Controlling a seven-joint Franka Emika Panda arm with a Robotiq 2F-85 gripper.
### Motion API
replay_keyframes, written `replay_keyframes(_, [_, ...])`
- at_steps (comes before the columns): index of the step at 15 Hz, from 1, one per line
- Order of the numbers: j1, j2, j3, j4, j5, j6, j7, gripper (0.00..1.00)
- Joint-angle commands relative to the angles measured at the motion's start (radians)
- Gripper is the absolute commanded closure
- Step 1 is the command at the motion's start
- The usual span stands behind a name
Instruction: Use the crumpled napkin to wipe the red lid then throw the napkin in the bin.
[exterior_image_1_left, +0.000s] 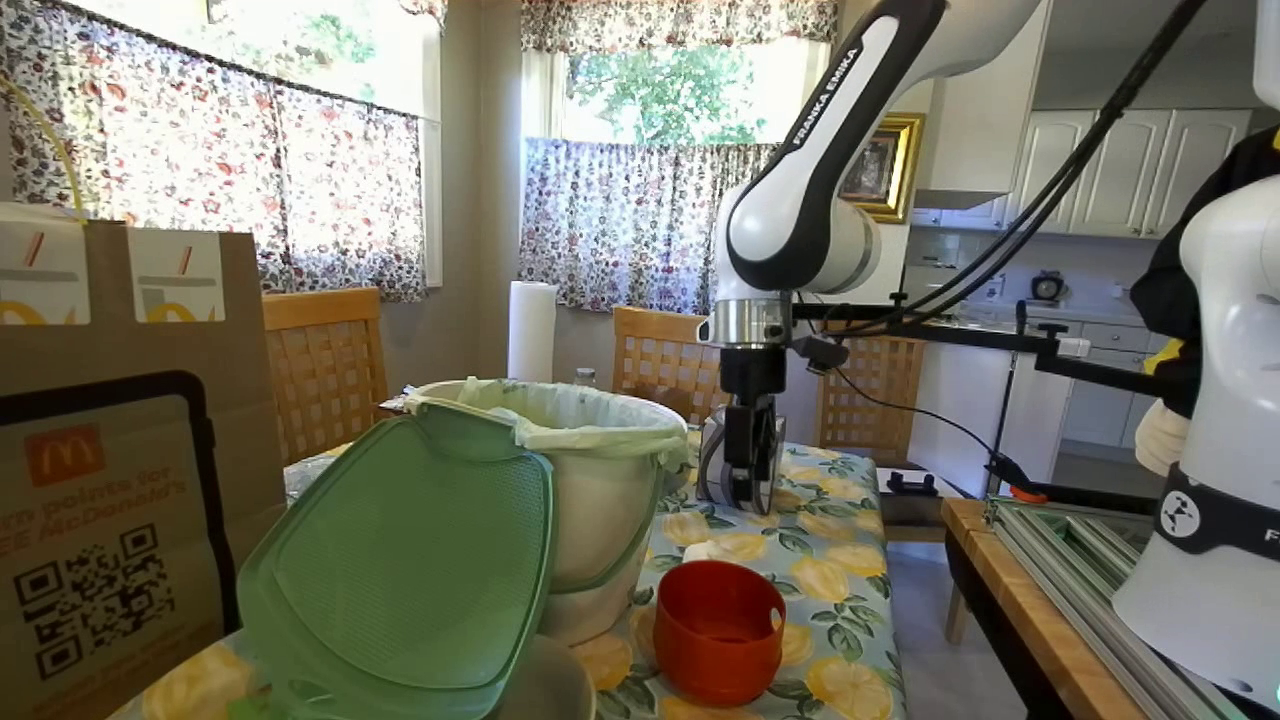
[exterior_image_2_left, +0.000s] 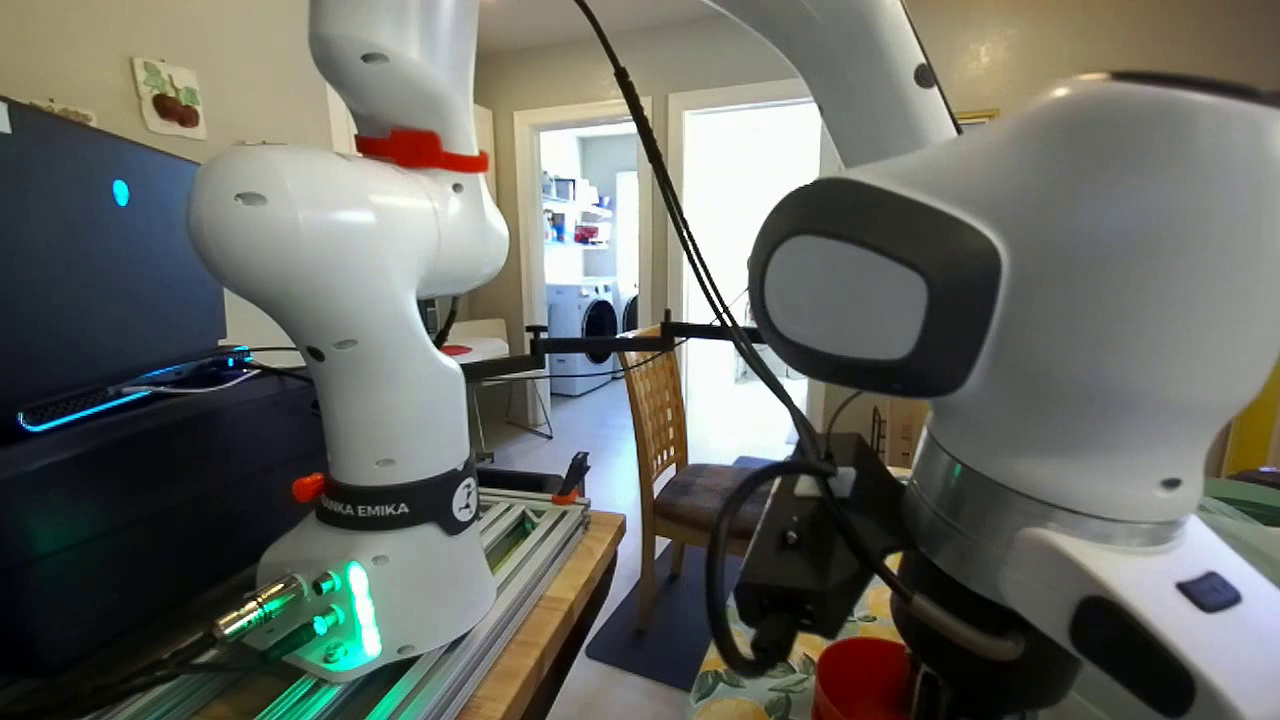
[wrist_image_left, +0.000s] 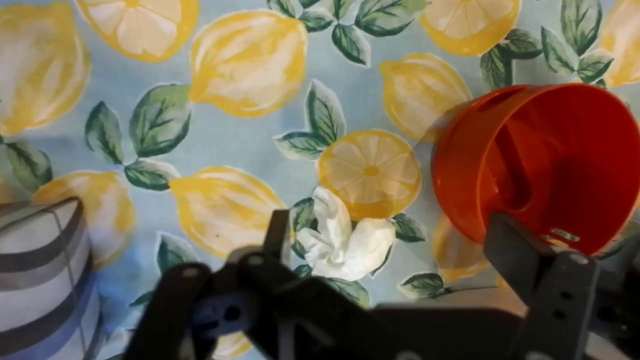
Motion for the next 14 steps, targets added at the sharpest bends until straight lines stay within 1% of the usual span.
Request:
replay_keyframes(1, [-0.033, 0.133, 0.049, 0.079, -0.075, 0.087, 0.077, 0.00])
replay_keyframes(3, [-0.042, 0.176, 0.065, 0.100, -0.103, 0.124, 0.104, 0.00])
replay_keyframes(7, [-0.056, 0.239, 0.088, 0.137, -0.147, 0.155, 0.145, 0.00])
replay_keyframes(11, [-0.097, 0.278, 0.134, 0.161, -0.126, 0.209, 0.132, 0.00])
replay_keyframes(12, [-0.107, 0.286, 0.145, 0.166, -0.127, 0.214, 0.130, 0.10])
replay_keyframes(13, [-0.118, 0.293, 0.156, 0.171, -0.125, 0.219, 0.129, 0.26])
replay_keyframes(14, [-0.125, 0.297, 0.163, 0.174, -0.127, 0.222, 0.130, 0.34])
